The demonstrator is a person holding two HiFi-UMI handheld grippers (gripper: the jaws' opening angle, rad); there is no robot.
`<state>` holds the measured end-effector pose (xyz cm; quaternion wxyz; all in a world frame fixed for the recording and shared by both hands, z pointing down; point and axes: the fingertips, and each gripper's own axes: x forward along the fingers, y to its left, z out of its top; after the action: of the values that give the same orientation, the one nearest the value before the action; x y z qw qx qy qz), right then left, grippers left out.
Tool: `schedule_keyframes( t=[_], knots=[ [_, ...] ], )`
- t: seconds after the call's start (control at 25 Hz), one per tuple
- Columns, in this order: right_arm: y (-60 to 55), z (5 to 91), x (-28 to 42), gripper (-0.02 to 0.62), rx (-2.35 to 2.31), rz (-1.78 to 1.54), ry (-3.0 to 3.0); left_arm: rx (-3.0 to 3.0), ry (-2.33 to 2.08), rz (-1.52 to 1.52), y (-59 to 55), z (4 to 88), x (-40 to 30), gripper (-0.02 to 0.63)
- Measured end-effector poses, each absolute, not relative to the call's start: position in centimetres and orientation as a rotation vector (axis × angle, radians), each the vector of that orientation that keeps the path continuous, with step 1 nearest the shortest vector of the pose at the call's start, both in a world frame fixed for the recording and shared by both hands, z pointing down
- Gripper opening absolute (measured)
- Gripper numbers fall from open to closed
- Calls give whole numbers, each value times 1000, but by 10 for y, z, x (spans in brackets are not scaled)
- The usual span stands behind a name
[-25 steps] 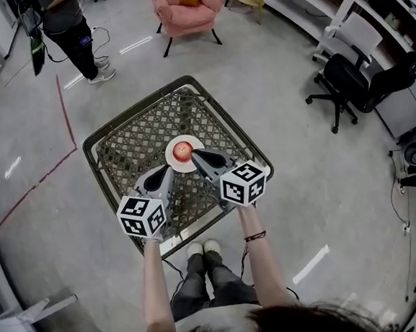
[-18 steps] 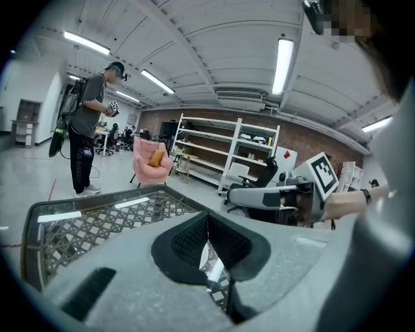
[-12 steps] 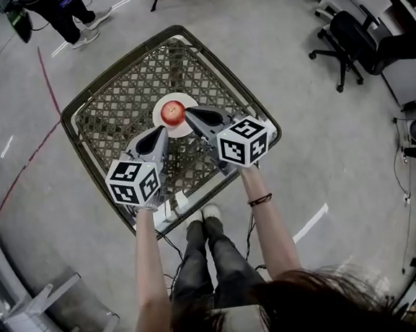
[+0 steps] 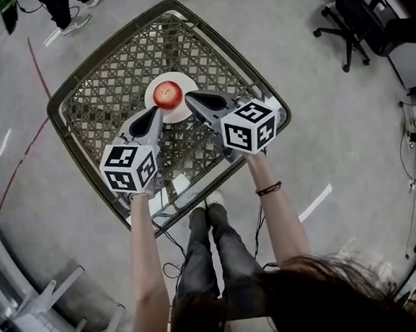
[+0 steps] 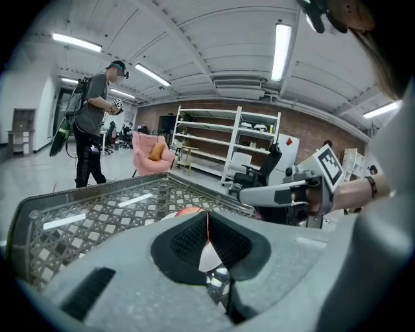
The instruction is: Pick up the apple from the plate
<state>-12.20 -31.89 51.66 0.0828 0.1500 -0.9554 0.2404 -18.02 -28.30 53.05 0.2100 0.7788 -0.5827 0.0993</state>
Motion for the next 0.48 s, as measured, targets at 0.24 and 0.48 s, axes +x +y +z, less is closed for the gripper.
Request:
schedule_keyframes(
  t=[0.24,0.48],
  knots=[
    [-326,530,-121,9,454,730,-2853,2179,-1619,307,-290,545,-185,20],
    [-331,544,-119,9,463,727,-2855,2187,-1603,305,-297,560,-186,114]
  ],
)
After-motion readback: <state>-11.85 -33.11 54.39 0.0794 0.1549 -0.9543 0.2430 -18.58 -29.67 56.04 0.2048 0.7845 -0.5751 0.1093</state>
